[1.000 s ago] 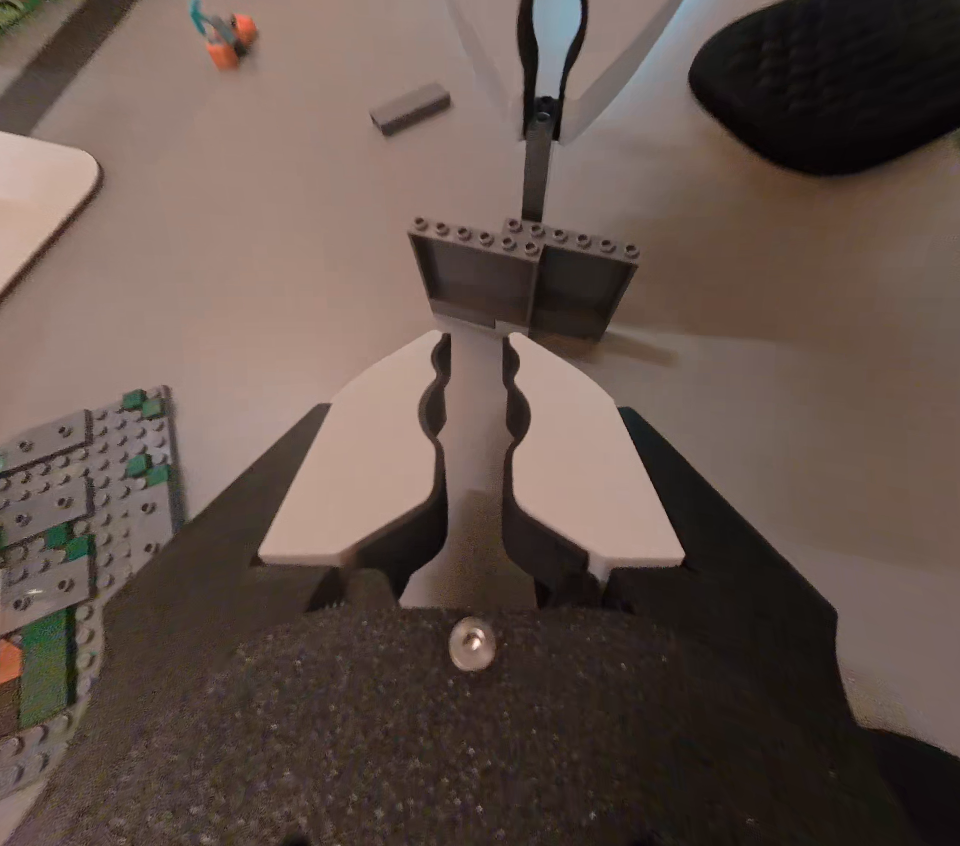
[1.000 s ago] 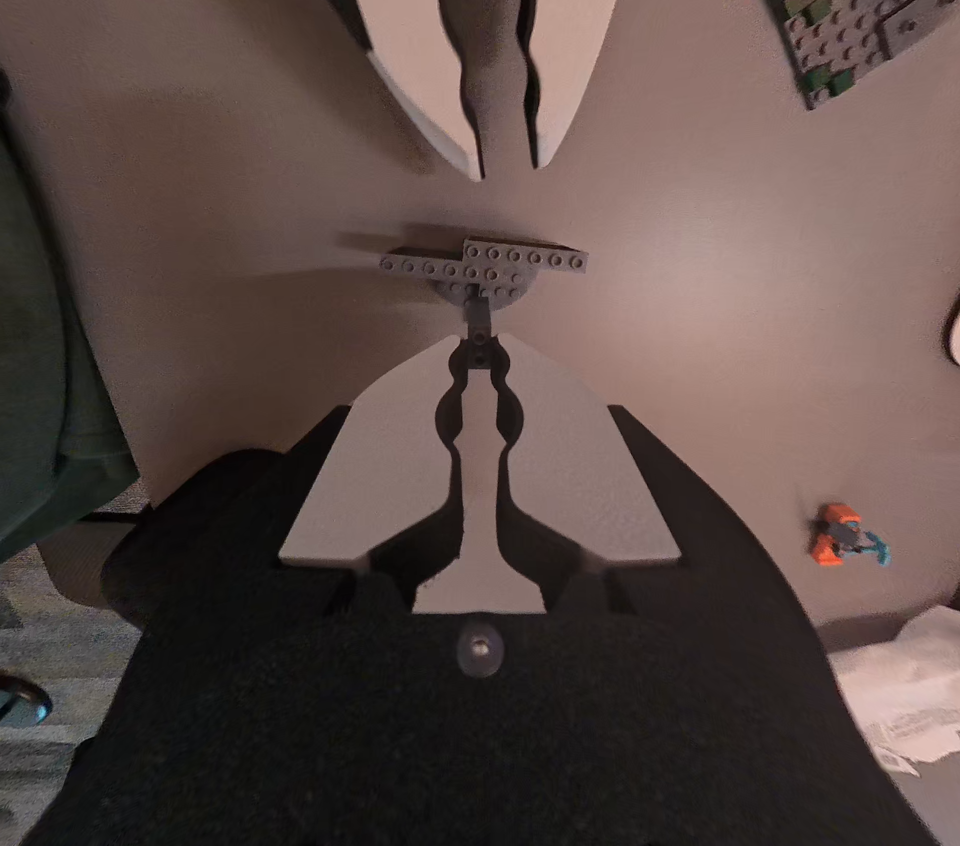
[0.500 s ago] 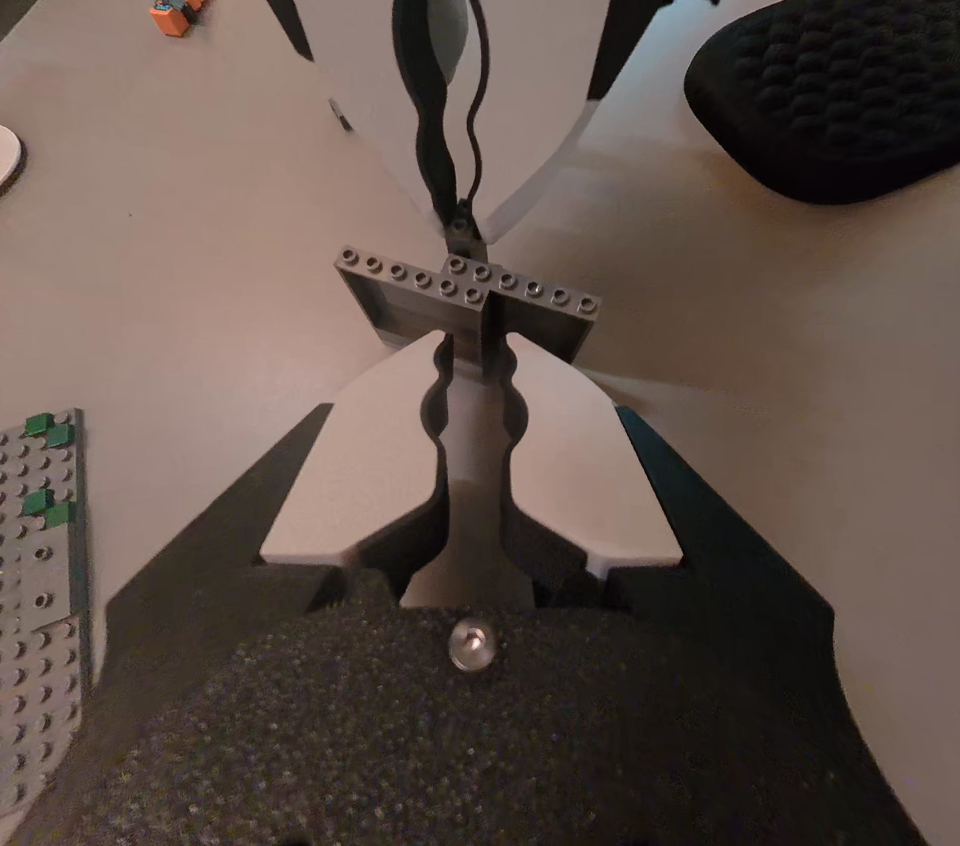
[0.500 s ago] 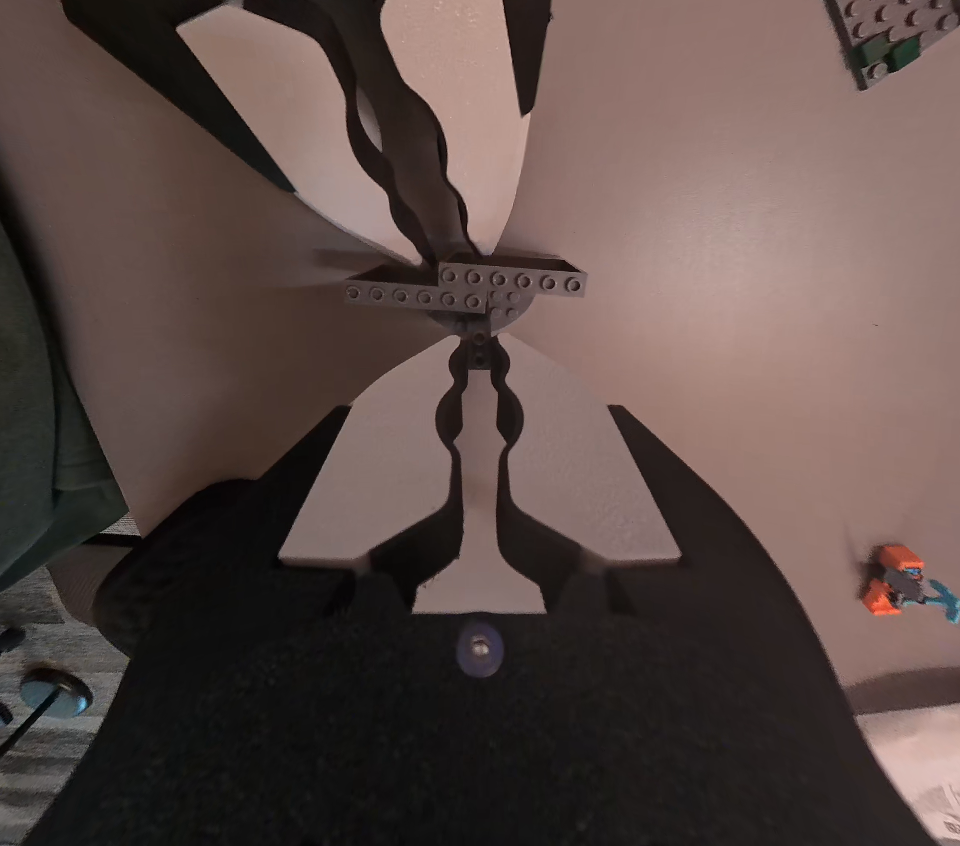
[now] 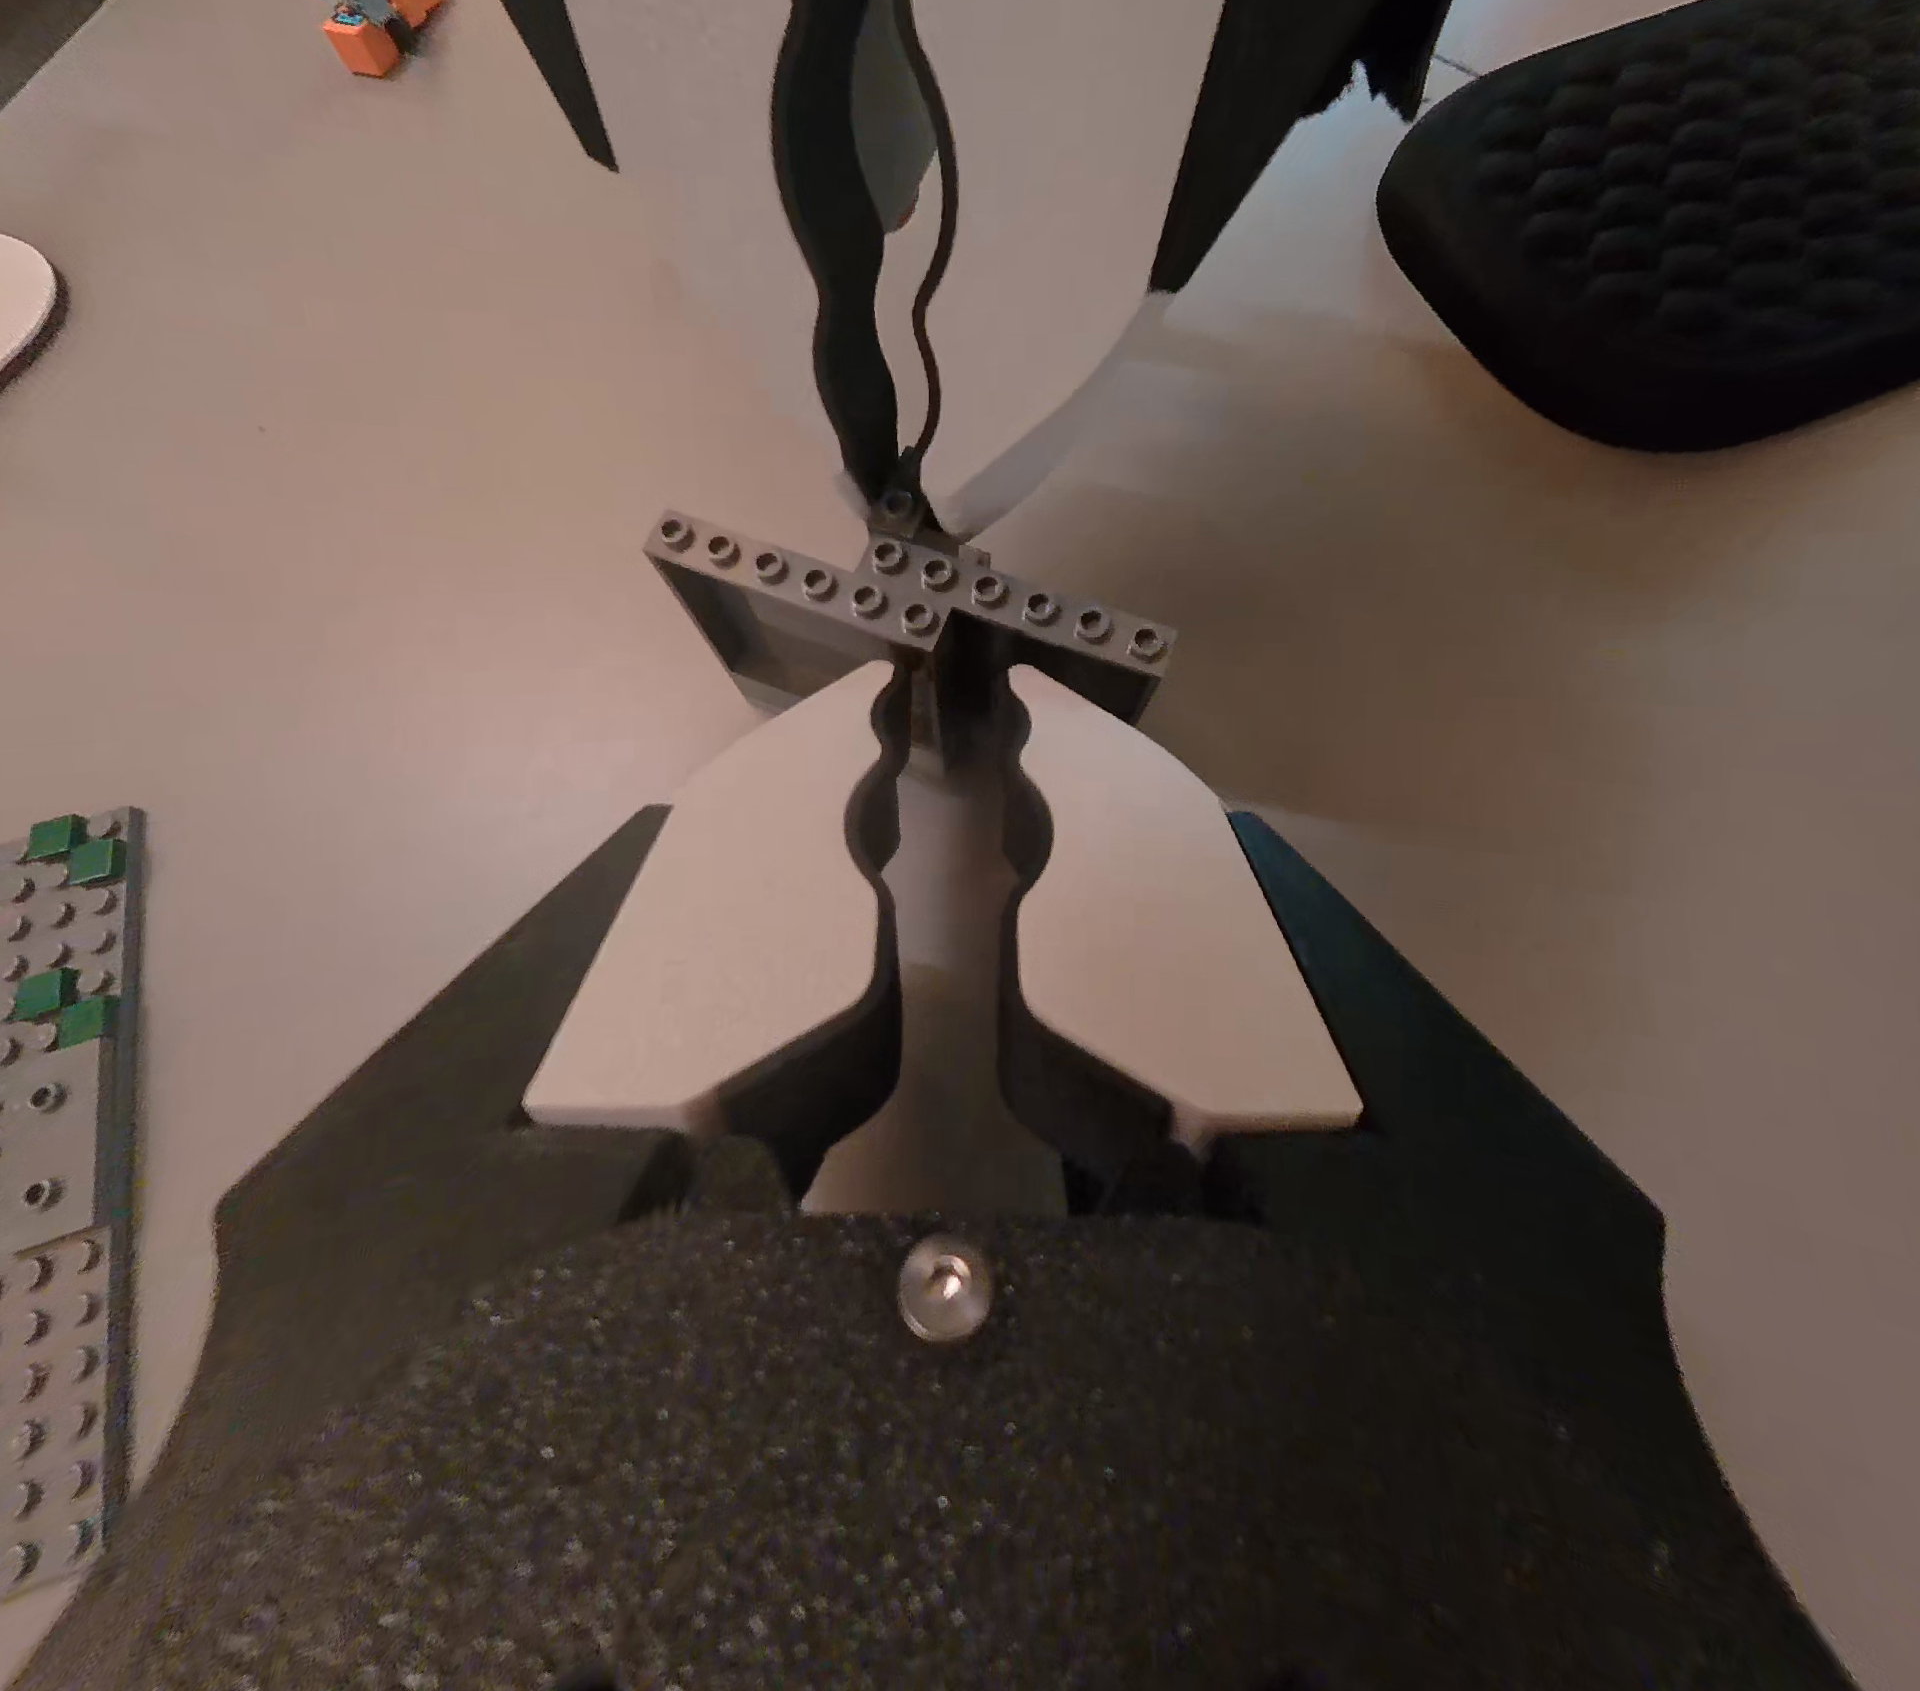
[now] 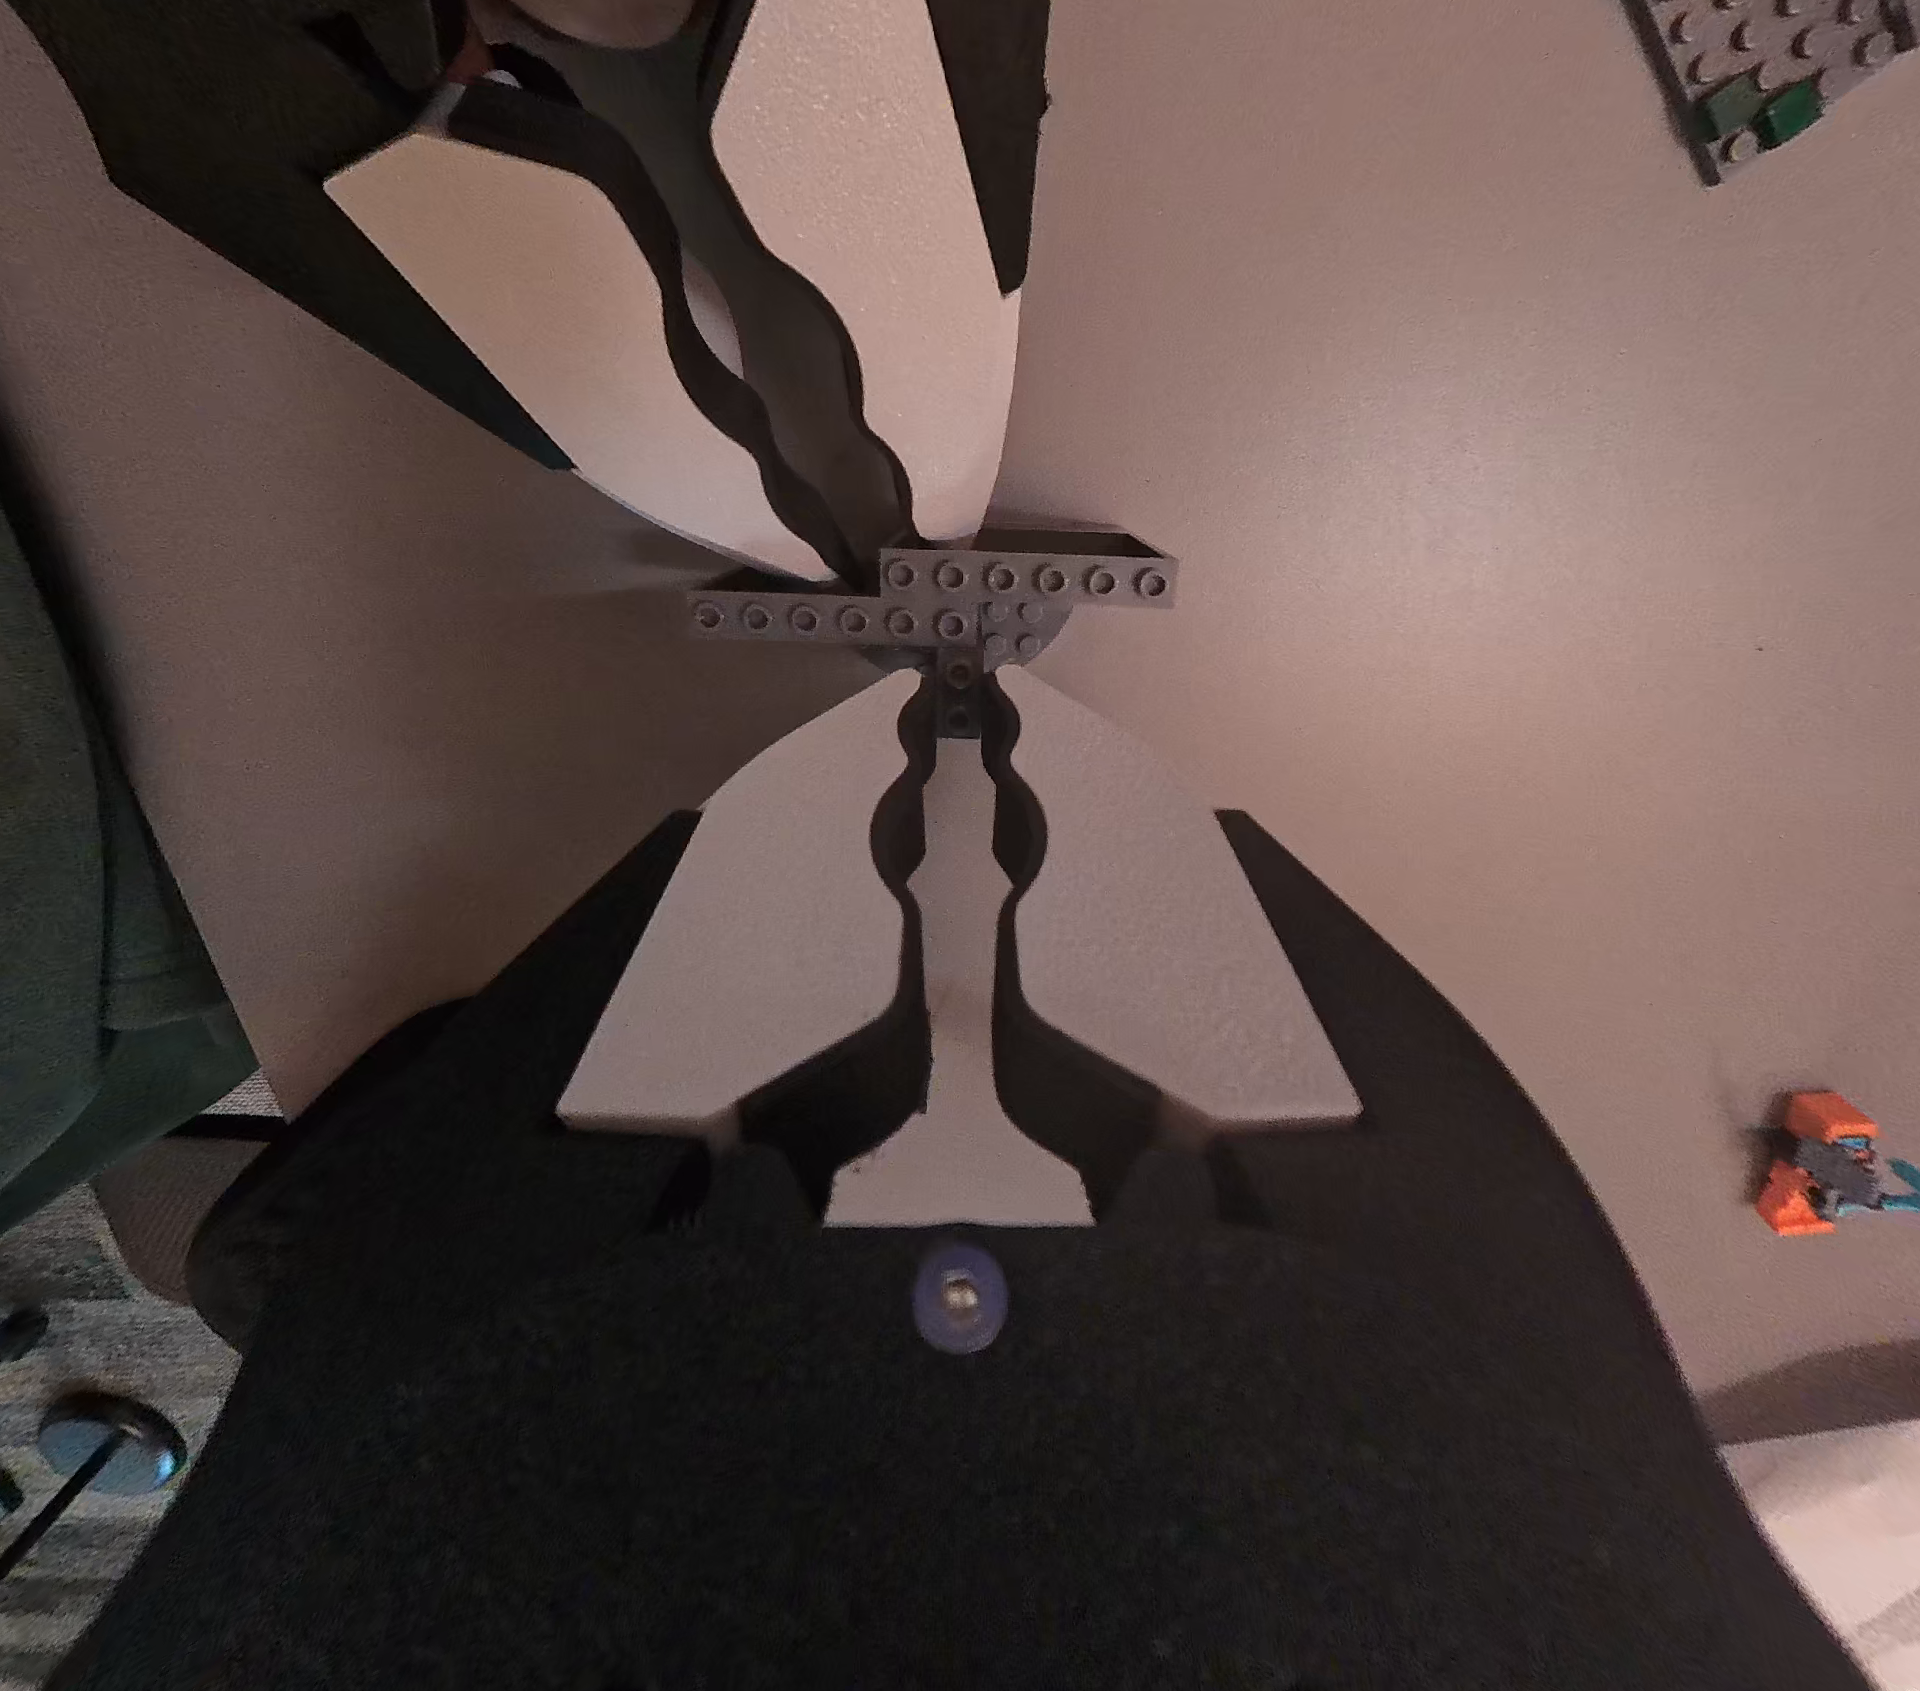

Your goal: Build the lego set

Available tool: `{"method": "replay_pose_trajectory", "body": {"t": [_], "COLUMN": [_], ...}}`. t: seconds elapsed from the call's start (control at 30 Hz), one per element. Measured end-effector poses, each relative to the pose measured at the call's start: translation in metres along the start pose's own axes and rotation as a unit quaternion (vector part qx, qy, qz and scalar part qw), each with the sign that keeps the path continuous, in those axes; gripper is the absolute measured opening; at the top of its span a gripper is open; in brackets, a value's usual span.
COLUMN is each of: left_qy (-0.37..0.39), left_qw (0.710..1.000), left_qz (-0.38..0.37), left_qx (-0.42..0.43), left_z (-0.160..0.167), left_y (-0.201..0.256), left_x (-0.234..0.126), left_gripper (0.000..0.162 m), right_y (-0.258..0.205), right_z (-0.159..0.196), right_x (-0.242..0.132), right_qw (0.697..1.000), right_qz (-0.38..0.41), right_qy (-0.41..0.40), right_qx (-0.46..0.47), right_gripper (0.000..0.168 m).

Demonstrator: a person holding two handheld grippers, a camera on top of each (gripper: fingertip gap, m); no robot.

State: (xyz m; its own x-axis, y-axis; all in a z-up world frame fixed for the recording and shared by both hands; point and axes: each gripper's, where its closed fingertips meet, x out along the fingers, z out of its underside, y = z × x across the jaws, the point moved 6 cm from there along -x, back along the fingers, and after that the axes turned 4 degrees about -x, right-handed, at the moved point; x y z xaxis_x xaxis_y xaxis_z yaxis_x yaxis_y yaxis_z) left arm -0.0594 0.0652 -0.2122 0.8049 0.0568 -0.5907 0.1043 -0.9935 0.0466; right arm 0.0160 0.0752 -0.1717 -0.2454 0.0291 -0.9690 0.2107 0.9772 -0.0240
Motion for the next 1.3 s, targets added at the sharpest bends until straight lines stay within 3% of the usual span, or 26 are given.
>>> {"method": "replay_pose_trajectory", "body": {"t": [0.77, 0.83, 0.97, 1.13, 1.3], "left_qy": [0.011, 0.017, 0.021, 0.038, 0.063], "left_qw": [1.000, 1.000, 1.000, 0.999, 0.997], "left_qz": [0.003, 0.002, -0.001, -0.018, -0.039], "left_qx": [-0.007, -0.010, -0.014, -0.018, -0.034], "left_z": [0.001, 0.000, 0.000, -0.002, -0.003], "left_y": [-0.001, -0.001, -0.002, -0.002, 0.000], "left_x": [0.000, -0.002, -0.006, -0.017, -0.030], "left_gripper": [0.015, 0.015, 0.016, 0.015, 0.015], "right_y": [-0.003, -0.006, -0.002, 0.012, 0.042], "right_z": [0.006, 0.007, 0.014, 0.043, 0.101], "right_x": [0.002, -0.002, -0.022, -0.050, -0.048], "right_qw": [0.998, 0.997, 0.995, 0.989, 0.981], "right_qz": [-0.007, -0.027, -0.014, 0.045, 0.115], "right_qy": [0.063, 0.071, 0.099, 0.140, 0.142], "right_qx": [0.025, 0.030, 0.027, 0.032, 0.064], "right_gripper": [0.008, 0.022, 0.022, 0.022, 0.022]}}
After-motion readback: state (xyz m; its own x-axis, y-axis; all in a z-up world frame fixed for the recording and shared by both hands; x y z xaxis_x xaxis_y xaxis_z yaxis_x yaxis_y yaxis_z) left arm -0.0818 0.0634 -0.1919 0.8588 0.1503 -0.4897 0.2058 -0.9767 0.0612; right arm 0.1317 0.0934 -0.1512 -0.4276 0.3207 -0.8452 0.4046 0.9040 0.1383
